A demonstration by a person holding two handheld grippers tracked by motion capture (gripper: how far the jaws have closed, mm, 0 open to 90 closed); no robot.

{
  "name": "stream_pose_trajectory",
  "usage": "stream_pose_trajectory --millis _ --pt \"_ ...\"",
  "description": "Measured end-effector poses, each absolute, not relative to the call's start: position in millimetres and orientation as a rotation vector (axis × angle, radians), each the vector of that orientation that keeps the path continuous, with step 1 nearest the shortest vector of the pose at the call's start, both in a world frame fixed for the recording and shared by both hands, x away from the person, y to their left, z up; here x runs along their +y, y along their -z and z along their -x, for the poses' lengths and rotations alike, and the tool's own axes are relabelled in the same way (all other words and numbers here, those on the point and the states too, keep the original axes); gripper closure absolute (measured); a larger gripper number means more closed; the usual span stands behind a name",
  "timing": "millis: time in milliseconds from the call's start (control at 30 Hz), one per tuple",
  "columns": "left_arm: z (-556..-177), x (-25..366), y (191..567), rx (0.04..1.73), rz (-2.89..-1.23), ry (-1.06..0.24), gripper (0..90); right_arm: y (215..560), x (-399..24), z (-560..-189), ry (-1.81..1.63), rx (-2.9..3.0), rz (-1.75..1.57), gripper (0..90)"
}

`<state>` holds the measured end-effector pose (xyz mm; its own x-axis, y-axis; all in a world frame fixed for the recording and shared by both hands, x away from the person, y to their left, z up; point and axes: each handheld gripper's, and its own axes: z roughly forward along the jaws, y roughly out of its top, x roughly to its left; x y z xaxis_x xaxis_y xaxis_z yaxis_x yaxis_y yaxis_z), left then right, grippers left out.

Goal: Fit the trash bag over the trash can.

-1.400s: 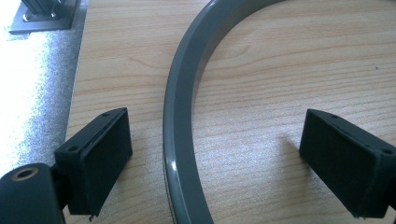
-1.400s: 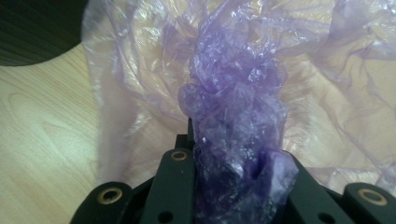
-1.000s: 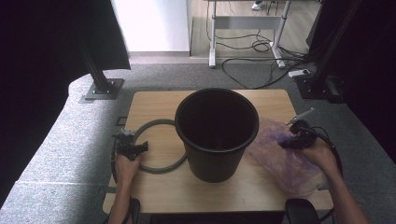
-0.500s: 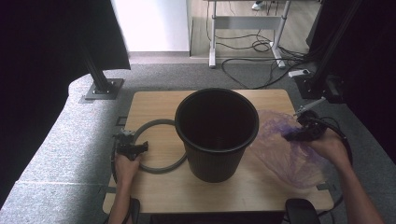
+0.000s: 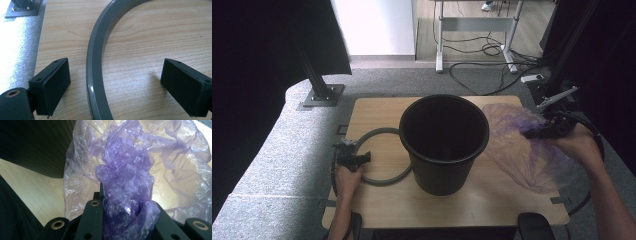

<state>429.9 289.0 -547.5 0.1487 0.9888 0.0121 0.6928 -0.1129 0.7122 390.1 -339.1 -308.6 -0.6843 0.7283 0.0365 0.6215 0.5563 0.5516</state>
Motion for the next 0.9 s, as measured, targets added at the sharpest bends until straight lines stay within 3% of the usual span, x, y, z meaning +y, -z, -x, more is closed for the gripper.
stream_pose_trajectory --millis 900 --pt "-430.6 287.9 547.7 1.607 -1.869 -0.683 7.8 211.2 -349.8 -372.4 -0.894 2.526 -1.071 79.4"
